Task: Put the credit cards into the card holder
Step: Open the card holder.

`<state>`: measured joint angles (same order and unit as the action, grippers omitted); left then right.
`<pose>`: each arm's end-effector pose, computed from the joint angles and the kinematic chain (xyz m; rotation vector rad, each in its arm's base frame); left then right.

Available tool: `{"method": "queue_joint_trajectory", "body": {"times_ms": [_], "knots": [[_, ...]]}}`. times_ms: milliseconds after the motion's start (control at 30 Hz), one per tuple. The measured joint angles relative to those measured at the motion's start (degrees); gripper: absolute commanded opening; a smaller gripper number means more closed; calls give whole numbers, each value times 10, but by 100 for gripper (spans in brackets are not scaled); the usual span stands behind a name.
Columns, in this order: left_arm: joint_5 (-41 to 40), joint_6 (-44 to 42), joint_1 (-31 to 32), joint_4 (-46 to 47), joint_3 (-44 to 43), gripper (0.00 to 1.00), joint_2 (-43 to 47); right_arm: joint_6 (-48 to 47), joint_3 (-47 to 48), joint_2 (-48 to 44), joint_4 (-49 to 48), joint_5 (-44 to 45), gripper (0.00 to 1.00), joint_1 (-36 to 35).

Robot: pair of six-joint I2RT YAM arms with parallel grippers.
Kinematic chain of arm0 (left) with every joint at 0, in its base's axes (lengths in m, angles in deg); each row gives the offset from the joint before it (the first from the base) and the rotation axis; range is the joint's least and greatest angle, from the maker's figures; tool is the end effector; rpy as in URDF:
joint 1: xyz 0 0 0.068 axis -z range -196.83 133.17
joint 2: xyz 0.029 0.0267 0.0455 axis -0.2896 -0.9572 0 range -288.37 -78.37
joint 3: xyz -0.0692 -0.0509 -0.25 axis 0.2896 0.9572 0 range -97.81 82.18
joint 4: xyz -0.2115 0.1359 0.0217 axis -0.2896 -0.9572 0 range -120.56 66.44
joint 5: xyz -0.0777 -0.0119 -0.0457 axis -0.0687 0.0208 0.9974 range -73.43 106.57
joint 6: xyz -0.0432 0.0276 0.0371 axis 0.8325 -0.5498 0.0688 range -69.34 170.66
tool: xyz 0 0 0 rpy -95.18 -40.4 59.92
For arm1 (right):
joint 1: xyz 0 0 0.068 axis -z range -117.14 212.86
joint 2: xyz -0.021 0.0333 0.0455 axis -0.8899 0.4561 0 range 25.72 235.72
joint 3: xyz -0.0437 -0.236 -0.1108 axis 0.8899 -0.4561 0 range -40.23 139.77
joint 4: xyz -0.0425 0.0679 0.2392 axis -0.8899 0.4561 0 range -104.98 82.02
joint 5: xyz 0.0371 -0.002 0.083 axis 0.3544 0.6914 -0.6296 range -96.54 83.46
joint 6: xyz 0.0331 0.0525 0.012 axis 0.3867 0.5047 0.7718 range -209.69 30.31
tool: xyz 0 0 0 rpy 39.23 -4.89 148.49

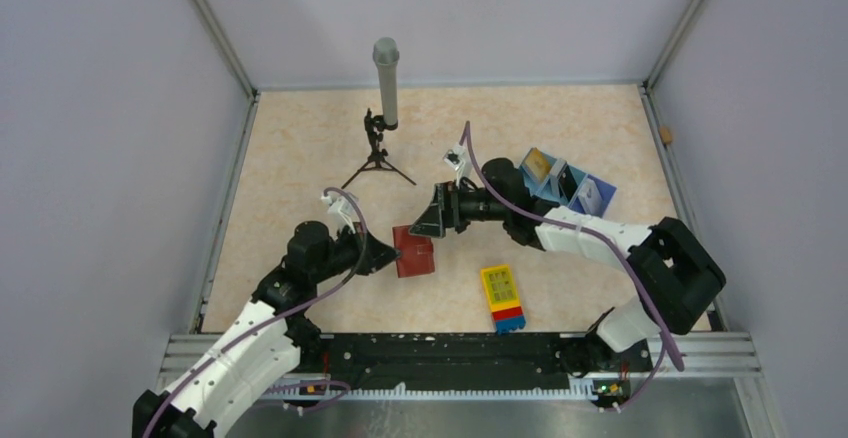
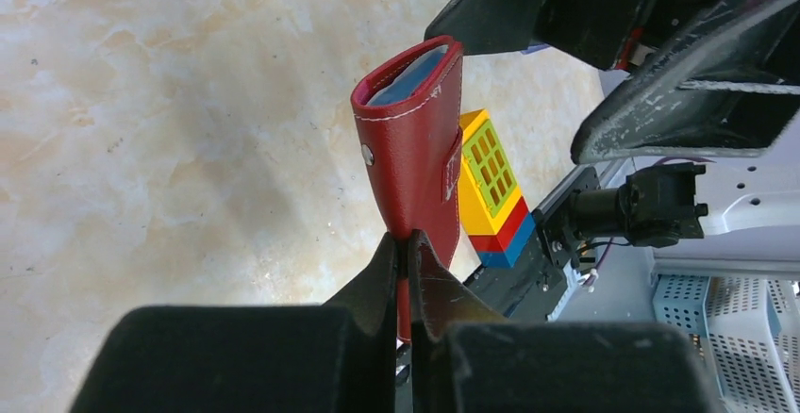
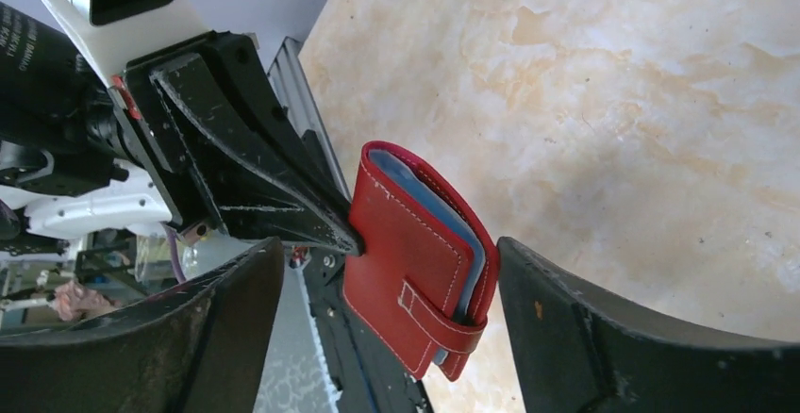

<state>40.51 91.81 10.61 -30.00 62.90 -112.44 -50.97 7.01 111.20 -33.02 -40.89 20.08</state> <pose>0.1346 -0.0919 0.2116 0.0515 2.1023 -1.1671 0.2227 0.2435 0.2302 -0.5336 2.1091 1.4664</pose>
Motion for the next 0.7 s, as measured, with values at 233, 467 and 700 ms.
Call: {"method": "queue_joint_trajectory", "body": {"times_ms": [233, 467, 700], "knots": [[-9, 7, 0, 2, -1, 0, -19, -14, 9, 21, 4, -2, 43, -10], [-14, 16, 0, 8, -1, 15, -39, -26, 9, 25, 10, -2, 0, -10], [-52, 38, 0, 0, -33, 77, -55, -99, 42, 15, 106, 50, 0, -15]]}}
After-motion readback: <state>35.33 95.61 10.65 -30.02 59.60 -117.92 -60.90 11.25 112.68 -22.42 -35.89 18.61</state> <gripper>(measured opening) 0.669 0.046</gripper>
